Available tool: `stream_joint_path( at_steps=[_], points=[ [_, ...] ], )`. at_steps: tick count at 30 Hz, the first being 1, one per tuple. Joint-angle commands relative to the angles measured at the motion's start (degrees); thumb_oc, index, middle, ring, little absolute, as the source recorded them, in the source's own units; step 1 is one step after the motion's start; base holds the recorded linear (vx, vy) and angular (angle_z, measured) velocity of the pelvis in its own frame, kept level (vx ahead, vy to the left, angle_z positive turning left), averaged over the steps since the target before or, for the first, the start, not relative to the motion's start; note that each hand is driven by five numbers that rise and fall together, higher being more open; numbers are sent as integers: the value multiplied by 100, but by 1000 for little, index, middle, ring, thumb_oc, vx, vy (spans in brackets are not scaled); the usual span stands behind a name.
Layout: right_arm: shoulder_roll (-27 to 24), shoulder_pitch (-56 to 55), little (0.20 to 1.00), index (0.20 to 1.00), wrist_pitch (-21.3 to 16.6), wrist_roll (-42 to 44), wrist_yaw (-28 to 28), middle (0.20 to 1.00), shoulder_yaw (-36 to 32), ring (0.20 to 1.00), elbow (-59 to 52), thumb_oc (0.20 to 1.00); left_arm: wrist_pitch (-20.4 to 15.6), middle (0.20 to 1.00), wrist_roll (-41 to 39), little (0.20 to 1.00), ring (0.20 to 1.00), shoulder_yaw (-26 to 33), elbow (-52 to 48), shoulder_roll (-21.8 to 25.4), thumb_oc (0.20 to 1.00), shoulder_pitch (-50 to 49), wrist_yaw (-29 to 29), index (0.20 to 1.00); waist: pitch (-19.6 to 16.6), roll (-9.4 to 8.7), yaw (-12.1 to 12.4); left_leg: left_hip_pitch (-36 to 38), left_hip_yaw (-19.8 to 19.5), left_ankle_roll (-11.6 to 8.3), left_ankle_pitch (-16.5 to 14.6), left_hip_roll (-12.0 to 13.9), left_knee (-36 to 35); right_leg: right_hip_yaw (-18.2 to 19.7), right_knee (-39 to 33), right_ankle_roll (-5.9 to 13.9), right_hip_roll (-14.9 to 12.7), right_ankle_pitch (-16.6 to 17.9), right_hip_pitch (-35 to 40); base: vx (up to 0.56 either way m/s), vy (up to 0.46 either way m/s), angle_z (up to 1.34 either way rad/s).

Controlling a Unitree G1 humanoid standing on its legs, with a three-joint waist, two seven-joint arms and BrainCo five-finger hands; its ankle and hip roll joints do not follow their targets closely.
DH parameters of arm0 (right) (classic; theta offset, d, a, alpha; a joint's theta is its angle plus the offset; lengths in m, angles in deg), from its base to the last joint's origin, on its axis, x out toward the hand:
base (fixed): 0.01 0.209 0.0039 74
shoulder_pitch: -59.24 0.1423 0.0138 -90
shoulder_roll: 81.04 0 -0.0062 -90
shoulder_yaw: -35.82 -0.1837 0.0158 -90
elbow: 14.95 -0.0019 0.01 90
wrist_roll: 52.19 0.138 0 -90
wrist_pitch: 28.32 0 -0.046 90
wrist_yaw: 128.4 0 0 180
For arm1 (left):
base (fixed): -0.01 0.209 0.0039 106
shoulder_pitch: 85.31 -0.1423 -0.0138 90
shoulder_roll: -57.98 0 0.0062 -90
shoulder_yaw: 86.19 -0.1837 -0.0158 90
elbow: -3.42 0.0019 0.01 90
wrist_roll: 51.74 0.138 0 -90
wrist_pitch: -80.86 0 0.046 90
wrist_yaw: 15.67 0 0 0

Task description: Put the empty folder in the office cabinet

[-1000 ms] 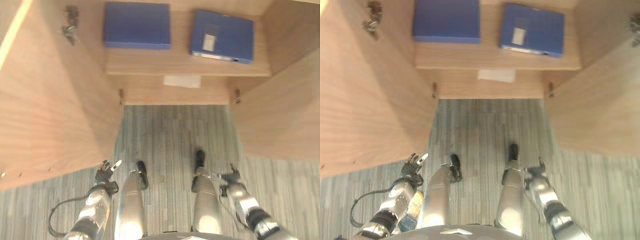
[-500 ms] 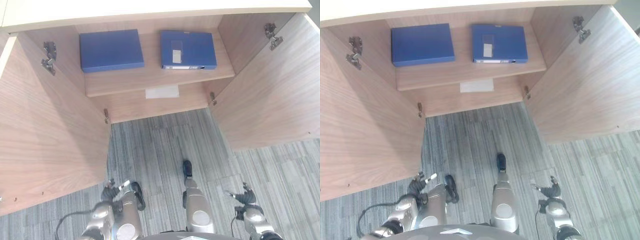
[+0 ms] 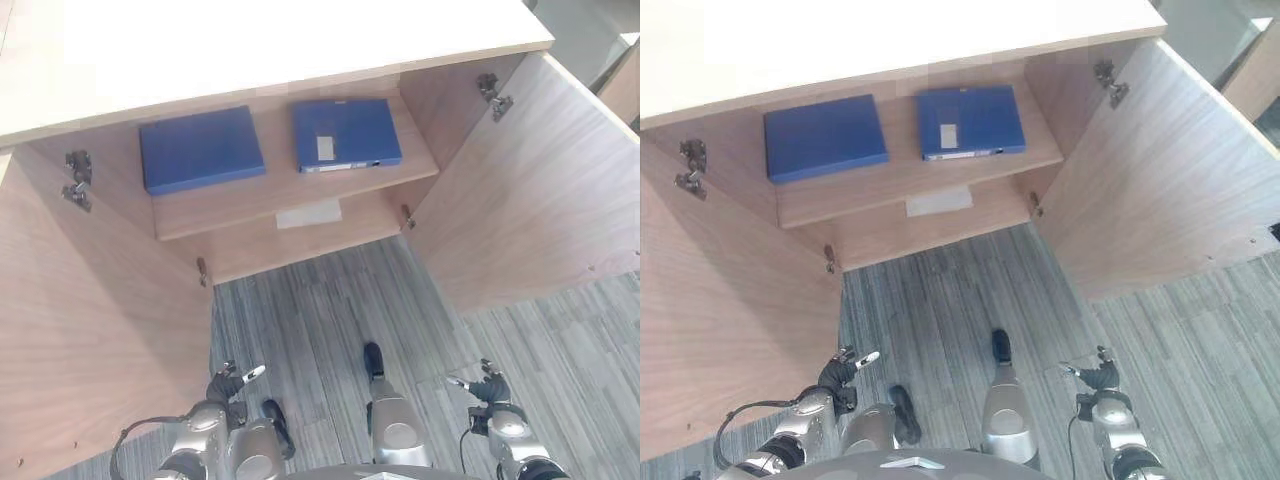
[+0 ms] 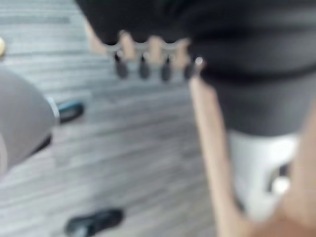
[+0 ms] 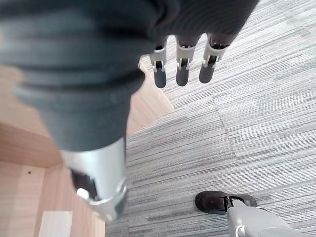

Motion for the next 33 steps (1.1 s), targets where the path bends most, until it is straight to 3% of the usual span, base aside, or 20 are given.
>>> stream_joint_path(
  at_steps=[1,3,4,6,7,8,12,15,18,21,22,25,26,28,29,31,32,33],
  points=[
    [-258,-118,1000,1000,93,488,312,1000,-157,1000,-149,1000,-30,1000,231,1000,1000,-18,-233,140,1000,-254,-3,1000,-103,139,-10,1025,4,390,-595,326,-339,45,-39,563,-252,239,-641,48,27,-19],
    [-209,-159,1000,1000,95,815,600,1000,-249,1000,-114,1000,-35,1000,248,1000,1000,-36,-266,118,1000,-257,-23,1000,-120,147,-58,1073,55,399,-599,321,-351,82,-41,564,-246,247,-630,67,28,-13],
    [-114,-226,1000,1000,-22,1360,1289,1000,-576,1000,70,1000,13,1000,261,1000,1000,-50,-317,55,1000,-276,-34,1000,-173,180,-158,1174,160,429,-627,304,-375,160,-45,563,-224,259,-634,127,39,-8],
    [-87,-287,1000,1000,-506,1479,1778,1000,-1190,1000,289,1000,27,1000,295,1000,1000,-24,-245,-39,1000,-293,45,1000,-222,231,-292,1293,286,463,-678,275,-395,233,-40,570,-214,270,-660,196,7,-38],
    [-162,-302,1000,1000,-629,1780,2069,1000,-1641,1000,352,1000,244,1000,163,1000,1000,-5,-184,-59,1000,-310,-95,1000,-259,254,-375,1359,344,487,-722,255,-359,270,-29,572,-218,262,-637,208,-78,-47],
    [-183,-297,1000,1000,-820,2017,2224,1000,-1873,1000,412,1000,-305,1000,303,1000,1000,-11,-124,-72,1000,-348,-161,1000,-266,255,-378,1360,359,500,-761,250,-312,272,-23,574,-217,251,-623,189,-129,-27],
    [-388,-133,1000,1000,-1537,2280,2380,1000,-2785,1000,438,1000,-551,1000,276,1000,1000,-104,24,126,1000,-605,-223,1000,-161,364,-273,1281,286,516,-871,280,-107,122,-23,564,-302,157,-546,136,-152,-8],
    [-582,-76,1000,1000,-1726,2449,2481,1000,-3072,1000,196,1000,-495,1000,277,1000,1000,-17,-244,346,1000,-764,-399,1000,-137,477,-260,1296,238,482,-864,256,-107,74,46,559,-360,126,-548,148,-89,0],
    [-812,-20,1000,1000,-1610,2718,2338,1000,-3313,1000,-17,1000,-459,1000,246,1000,1000,13,-443,512,1000,-891,-451,1000,-167,562,-287,1311,214,452,-857,248,-147,114,212,533,-372,70,-598,175,-135,4],
    [-1141,57,1000,1000,-1439,2571,2141,1000,-3594,1000,20,1000,-647,1000,169,1000,1000,138,-391,648,1000,-1149,-425,1000,-327,656,-458,1557,305,342,-792,337,-291,333,711,337,-173,-243,-753,333,-295,11],
    [-1160,5,1000,1000,-1368,2511,2018,1000,-3626,1000,33,1000,-704,1000,137,1000,1000,190,-355,625,1000,-1236,-390,1000,-401,681,-521,1680,349,265,-659,411,-297,401,787,244,-54,-337,-761,340,-297,10],
    [-1033,-291,1000,1000,-1391,2535,1563,1000,-3690,1000,-25,1000,-776,1000,-22,1000,1000,373,-356,506,1000,-1388,-344,1000,-532,811,-674,1835,427,-77,285,738,-170,481,876,-67,324,-540,-673,226,-219,-2],
    [-1033,-291,1000,1000,-1391,2535,1563,1000,-3690,1000,-25,1000,-776,1000,-22,1000,1000,373,-356,506,1000,-1388,-344,1000,-532,811,-674,1835,427,-77,285,738,-170,481,876,-67,324,-540,-673,101,-131,3],
    [-892,-504,1000,1000,-1541,2519,1222,1000,-3690,1000,-126,1000,-775,1000,-110,1000,1000,468,-378,459,1000,-1396,-298,1000,-582,856,-743,1833,434,-202,698,884,-34,441,846,-239,486,-588,-585,100,-145,10],
    [-785,-616,1000,1000,-1763,2667,930,1000,-3539,1000,-180,1000,-760,1000,-172,1000,1000,549,-326,371,1000,-1300,-285,1000,-612,870,-644,1499,155,2,463,448,-71,380,827,-295,601,-637,-440,96,-122,17],
    [-786,-619,1000,1000,-1767,2832,882,1000,-3486,1000,-228,1000,-768,1000,-90,1000,1000,618,-330,311,1000,-1259,-362,1000,-653,807,-548,1270,-22,202,320,-26,-348,415,731,-279,653,-472,-447,-42,-108,15],
    [-813,-594,1000,1000,-1741,3033,856,1000,-3441,1000,-295,1000,-792,1000,17,1000,1000,587,-396,307,1000,-1252,-352,1000,-662,802,-390,1000,-446,483,-11,-708,-654,457,573,-180,818,-304,-449,-128,-83,-17],
    [-832,-563,1000,1000,-1717,3079,866,1000,-3429,1000,-342,1000,-812,1000,54,1000,1000,539,-450,327,1000,-1253,-323,1000,-651,806,-310,882,-611,653,-139,-1017,-777,441,503,-131,899,-208,-489,-110,-30,-42]
  ],
)
